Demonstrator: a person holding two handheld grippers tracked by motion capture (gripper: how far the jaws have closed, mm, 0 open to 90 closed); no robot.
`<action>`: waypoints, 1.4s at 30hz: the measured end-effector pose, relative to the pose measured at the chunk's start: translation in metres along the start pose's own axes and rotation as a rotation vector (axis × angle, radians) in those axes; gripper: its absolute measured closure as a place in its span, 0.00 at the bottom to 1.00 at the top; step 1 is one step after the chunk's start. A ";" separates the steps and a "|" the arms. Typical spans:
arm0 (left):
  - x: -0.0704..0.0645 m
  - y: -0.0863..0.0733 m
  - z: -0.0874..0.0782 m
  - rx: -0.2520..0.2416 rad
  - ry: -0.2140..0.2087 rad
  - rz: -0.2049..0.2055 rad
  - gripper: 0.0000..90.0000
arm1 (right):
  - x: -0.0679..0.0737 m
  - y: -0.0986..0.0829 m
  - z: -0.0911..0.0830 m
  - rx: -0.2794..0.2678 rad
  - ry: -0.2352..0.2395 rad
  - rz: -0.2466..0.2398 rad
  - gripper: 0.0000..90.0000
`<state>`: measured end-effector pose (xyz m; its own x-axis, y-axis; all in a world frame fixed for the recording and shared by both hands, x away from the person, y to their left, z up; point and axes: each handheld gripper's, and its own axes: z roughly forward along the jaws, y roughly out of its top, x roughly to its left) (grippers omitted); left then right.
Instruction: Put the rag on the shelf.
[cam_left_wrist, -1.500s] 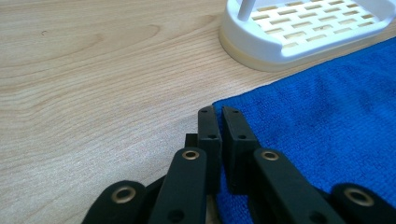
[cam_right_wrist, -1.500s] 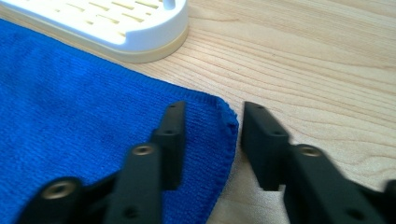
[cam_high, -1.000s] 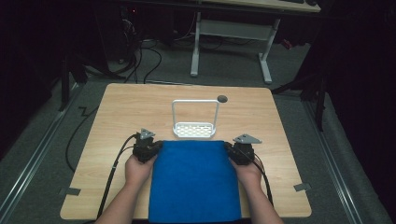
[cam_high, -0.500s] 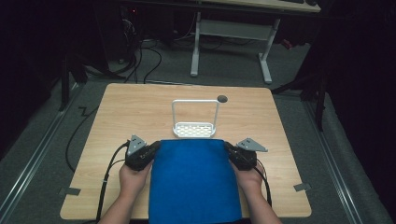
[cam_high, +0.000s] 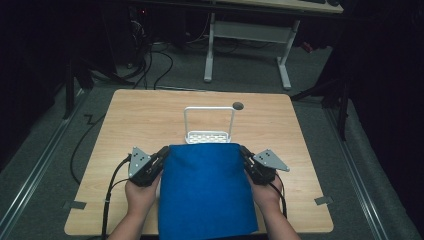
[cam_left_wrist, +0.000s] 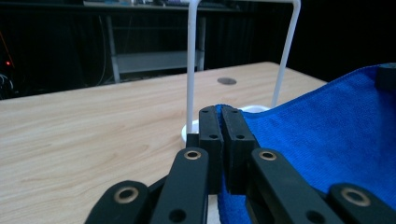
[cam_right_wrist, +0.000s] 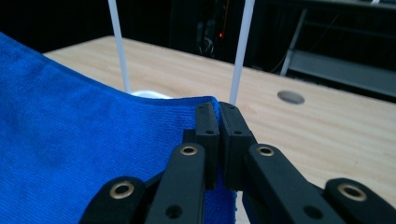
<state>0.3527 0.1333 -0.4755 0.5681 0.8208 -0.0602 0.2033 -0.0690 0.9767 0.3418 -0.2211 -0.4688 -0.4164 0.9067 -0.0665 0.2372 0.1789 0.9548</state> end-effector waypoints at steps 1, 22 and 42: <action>-0.002 0.002 -0.003 -0.016 0.002 0.003 0.98 | 0.001 0.002 -0.002 -0.010 -0.001 0.005 0.98; -0.019 0.035 -0.032 -0.165 -0.031 0.032 0.98 | 0.000 0.040 -0.045 -0.220 0.014 0.000 0.98; -0.018 0.106 -0.034 -0.282 -0.019 0.106 0.98 | -0.001 0.108 -0.063 -0.354 0.007 -0.056 0.98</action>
<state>0.3371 0.1310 -0.3640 0.5896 0.8065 0.0434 -0.0855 0.0089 0.9963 0.3127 -0.2261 -0.3471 -0.4266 0.8963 -0.1207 -0.1044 0.0837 0.9910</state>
